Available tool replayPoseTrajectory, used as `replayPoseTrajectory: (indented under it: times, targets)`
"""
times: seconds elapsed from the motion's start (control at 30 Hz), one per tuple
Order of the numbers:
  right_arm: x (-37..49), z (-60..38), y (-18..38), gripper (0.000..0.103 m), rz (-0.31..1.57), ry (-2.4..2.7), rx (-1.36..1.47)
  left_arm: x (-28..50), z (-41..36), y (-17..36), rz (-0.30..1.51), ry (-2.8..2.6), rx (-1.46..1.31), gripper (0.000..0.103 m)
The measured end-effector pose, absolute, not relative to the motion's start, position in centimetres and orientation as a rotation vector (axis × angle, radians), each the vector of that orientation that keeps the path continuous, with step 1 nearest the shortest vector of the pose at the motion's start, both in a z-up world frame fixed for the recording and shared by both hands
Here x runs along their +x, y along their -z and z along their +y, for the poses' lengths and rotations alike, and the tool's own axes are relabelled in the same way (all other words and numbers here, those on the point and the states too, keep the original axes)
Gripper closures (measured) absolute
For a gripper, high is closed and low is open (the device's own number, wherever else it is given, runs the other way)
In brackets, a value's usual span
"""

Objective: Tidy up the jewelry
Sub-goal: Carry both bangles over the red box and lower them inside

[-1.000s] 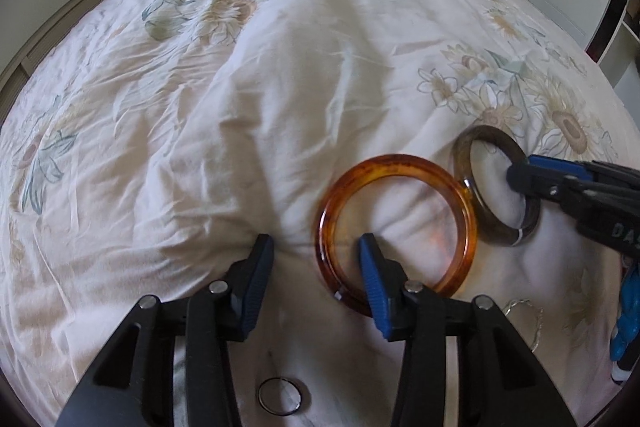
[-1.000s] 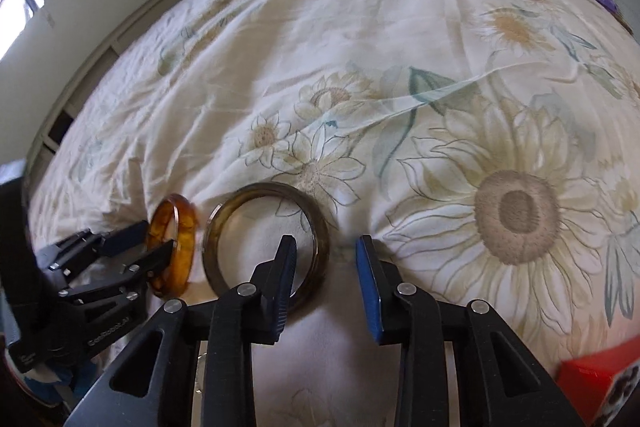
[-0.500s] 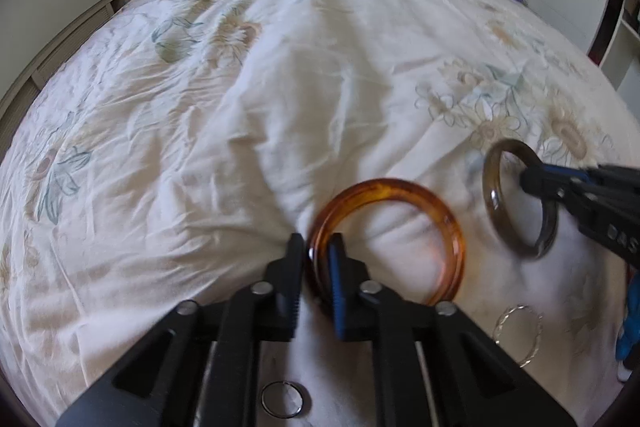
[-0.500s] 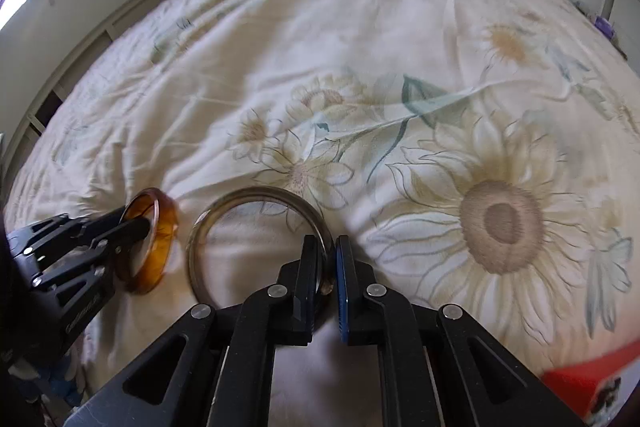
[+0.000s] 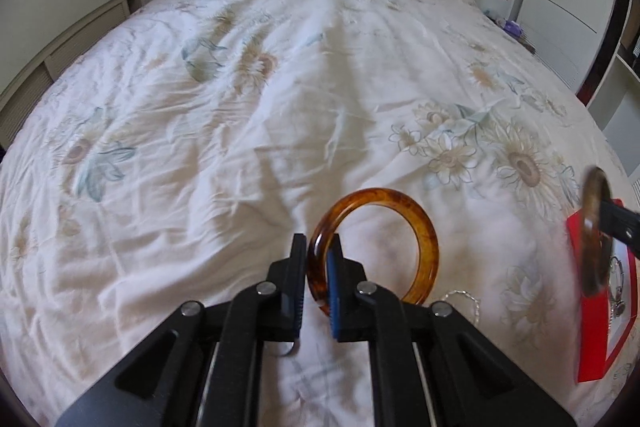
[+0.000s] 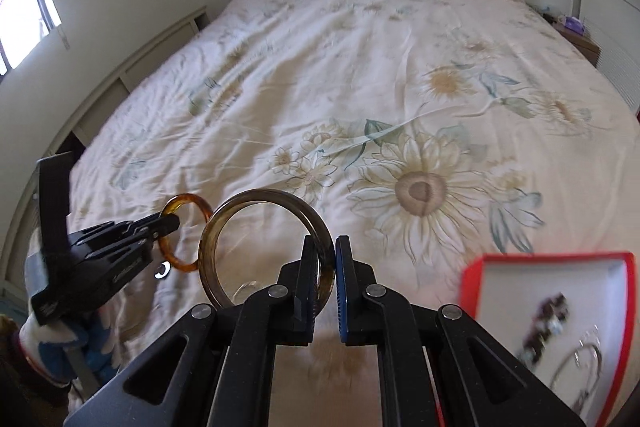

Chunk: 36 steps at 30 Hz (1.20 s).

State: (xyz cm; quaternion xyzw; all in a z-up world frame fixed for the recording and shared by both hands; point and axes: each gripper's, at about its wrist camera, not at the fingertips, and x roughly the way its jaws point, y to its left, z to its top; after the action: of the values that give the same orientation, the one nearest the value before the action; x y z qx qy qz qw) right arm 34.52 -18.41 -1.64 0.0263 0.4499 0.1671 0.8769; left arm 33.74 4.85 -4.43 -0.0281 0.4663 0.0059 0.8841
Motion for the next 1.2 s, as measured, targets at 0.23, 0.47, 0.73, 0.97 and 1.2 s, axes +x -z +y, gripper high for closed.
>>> replayPoseTrajectory:
  times: [0.23,0.47,0.73,0.97,1.2]
  targets:
    - [29.3,-21.6,-1.5,0.095,0.906,-0.318,0.084,31.0,5.6,1.2,0.928,-0.043,-0.07,0.094]
    - [24.5,-26.2,-4.3,0.095,0.863,-0.234,0.109,27.0,5.1,-3.3,0.864,-0.03,-0.068,0.094]
    - [18.9,-32.4,-7.3,0.095,0.793,-0.138,0.152,23.0,2.2,-7.7,0.802,0.018,-0.069,0.094]
    - [14.5,-37.1,-8.7,0.095,0.748,-0.072,0.183,20.3,-3.2,-9.9,0.77,0.1,-0.057,0.094]
    - [12.3,-41.4,-8.6,0.095,0.731,-0.02,0.222,19.0,-10.4,-9.5,0.791,0.197,-0.016,0.094]
